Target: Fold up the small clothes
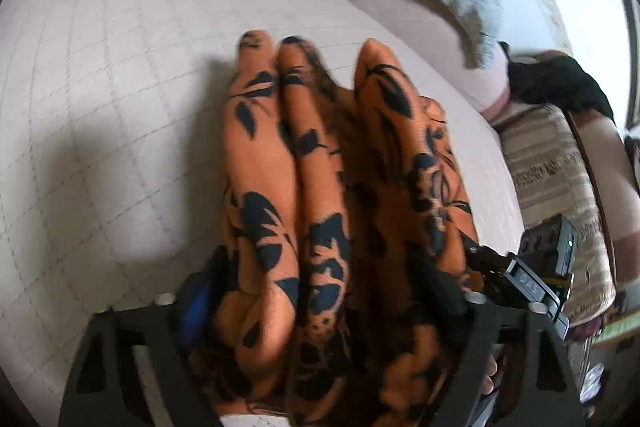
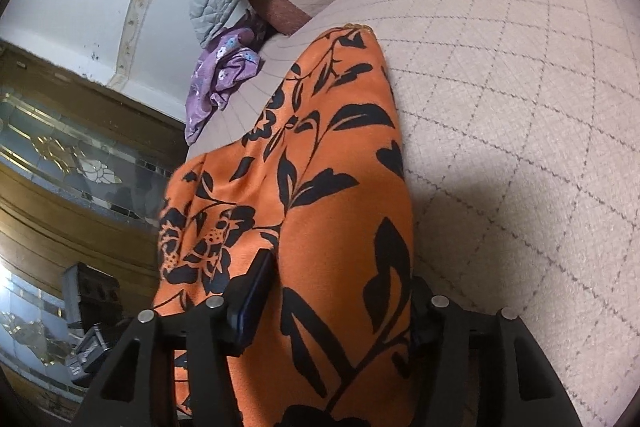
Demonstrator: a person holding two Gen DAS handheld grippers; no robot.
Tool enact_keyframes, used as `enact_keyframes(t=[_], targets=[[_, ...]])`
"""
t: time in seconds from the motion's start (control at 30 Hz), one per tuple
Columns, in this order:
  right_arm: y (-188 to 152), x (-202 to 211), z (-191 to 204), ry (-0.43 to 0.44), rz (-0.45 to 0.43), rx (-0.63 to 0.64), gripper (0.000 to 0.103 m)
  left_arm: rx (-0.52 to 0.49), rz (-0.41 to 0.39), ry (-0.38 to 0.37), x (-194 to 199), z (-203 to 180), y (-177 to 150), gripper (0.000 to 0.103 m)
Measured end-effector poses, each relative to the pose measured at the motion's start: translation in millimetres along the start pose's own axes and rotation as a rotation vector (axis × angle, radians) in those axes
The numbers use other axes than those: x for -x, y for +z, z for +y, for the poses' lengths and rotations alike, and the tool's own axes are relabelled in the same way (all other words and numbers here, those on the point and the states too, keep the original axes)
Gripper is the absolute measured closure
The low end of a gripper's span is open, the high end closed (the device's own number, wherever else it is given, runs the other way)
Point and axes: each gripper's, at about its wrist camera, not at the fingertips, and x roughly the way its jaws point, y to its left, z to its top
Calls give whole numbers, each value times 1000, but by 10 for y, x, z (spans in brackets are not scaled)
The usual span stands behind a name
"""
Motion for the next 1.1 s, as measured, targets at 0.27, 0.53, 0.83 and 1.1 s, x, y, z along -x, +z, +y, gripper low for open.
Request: enact_keyframes(t=[0.27, 0.53, 0.83, 1.1], targets=[[-43, 137, 199, -28, -81, 104, 58, -172, -93, 61, 31, -326, -47, 71], [-4, 462, 371, -18, -180, 189, 60, -234, -142, 55, 145, -573, -99, 74], [52, 866, 245, -17, -238, 202, 60, -321, -161, 102, 84, -1070, -175, 74], [43, 1024, 45, -37, -232, 182, 61, -372, -140, 163, 32, -1259, -266, 74]])
